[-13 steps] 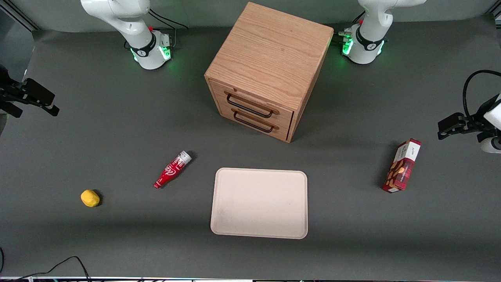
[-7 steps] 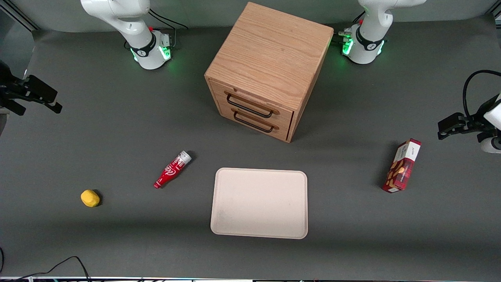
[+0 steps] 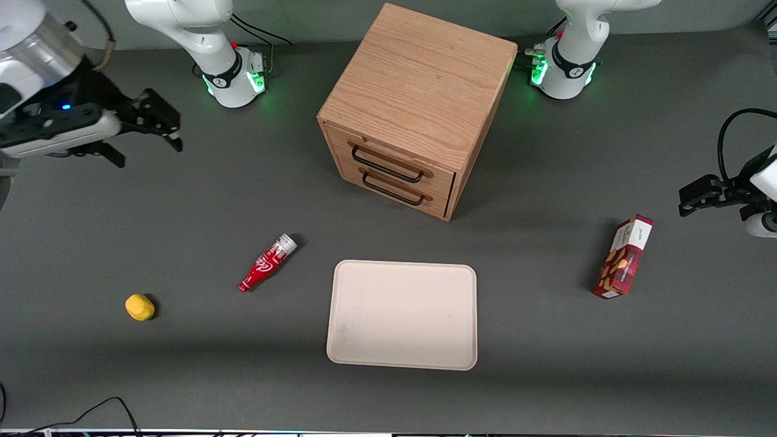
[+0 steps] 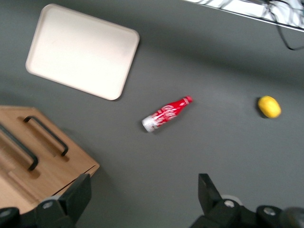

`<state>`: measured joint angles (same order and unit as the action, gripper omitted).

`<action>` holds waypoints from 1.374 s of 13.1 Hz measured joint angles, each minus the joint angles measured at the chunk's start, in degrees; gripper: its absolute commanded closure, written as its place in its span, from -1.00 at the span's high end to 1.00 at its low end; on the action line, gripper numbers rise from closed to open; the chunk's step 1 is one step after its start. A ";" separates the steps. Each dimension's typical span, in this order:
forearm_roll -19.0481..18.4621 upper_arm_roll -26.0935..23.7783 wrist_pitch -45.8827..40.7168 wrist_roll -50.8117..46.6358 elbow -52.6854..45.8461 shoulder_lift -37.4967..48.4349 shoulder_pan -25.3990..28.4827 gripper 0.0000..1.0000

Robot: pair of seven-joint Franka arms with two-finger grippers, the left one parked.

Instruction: Open upper drawer

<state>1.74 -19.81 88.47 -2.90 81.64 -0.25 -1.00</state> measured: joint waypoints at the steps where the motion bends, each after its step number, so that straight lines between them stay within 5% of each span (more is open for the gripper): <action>1: 0.00 -2.34 0.00 -0.03 0.01 -0.33 0.01 1.00; 6: 0.01 -11.96 0.40 -0.07 -0.11 -4.29 0.50 1.00; 18: -0.04 -15.04 14.23 -0.05 1.38 -16.78 5.79 1.00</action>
<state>1.70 -34.85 102.70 -2.95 83.01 -17.03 4.79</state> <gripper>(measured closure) 0.000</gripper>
